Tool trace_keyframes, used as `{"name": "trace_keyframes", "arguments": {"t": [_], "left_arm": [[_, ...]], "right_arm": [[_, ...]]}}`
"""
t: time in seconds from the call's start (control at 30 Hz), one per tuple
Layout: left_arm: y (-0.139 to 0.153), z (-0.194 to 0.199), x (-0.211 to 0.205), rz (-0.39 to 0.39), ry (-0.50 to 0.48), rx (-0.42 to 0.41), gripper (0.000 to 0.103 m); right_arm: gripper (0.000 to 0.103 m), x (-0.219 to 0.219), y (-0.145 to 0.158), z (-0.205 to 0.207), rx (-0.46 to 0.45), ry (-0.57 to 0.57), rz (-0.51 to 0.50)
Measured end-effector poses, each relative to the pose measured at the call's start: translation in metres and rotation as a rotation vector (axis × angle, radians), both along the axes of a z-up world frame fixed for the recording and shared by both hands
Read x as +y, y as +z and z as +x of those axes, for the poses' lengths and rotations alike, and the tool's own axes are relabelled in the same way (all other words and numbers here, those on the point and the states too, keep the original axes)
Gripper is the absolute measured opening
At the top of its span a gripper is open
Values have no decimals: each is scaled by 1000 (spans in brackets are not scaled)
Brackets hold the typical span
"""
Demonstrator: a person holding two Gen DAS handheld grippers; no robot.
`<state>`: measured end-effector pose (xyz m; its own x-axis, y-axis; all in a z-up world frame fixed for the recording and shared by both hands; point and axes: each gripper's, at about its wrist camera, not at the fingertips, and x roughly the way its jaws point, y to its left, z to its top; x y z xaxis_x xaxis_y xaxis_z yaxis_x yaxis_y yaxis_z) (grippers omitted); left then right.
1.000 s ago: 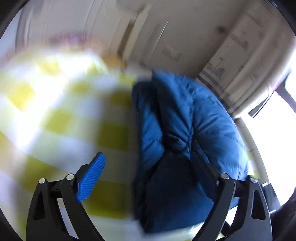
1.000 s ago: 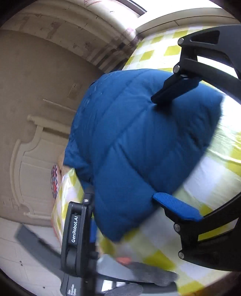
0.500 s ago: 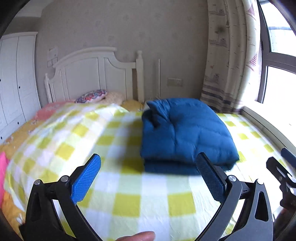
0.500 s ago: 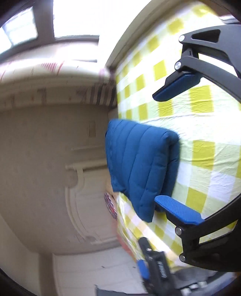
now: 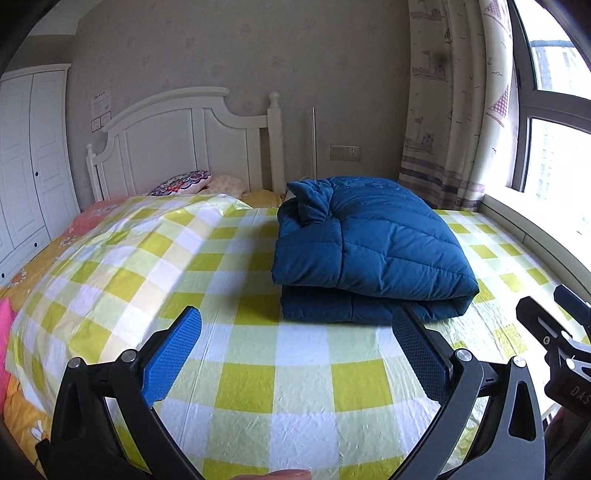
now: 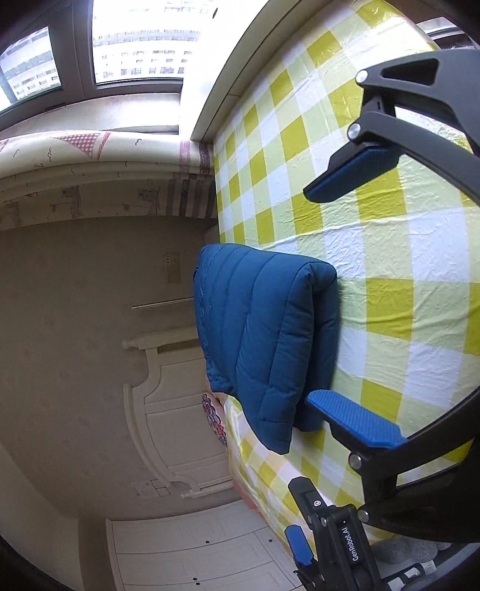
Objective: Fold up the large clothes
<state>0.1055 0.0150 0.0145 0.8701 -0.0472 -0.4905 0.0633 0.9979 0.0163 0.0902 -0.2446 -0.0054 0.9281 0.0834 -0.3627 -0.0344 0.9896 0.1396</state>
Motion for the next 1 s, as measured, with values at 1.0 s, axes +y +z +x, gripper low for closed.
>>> {"name": "trace_keyframes", "arguments": {"t": [1.0], "left_arm": [[-10, -11, 2, 28, 13, -14, 99]], "right_arm": [[101, 9, 0, -1, -9, 4, 1]]}}
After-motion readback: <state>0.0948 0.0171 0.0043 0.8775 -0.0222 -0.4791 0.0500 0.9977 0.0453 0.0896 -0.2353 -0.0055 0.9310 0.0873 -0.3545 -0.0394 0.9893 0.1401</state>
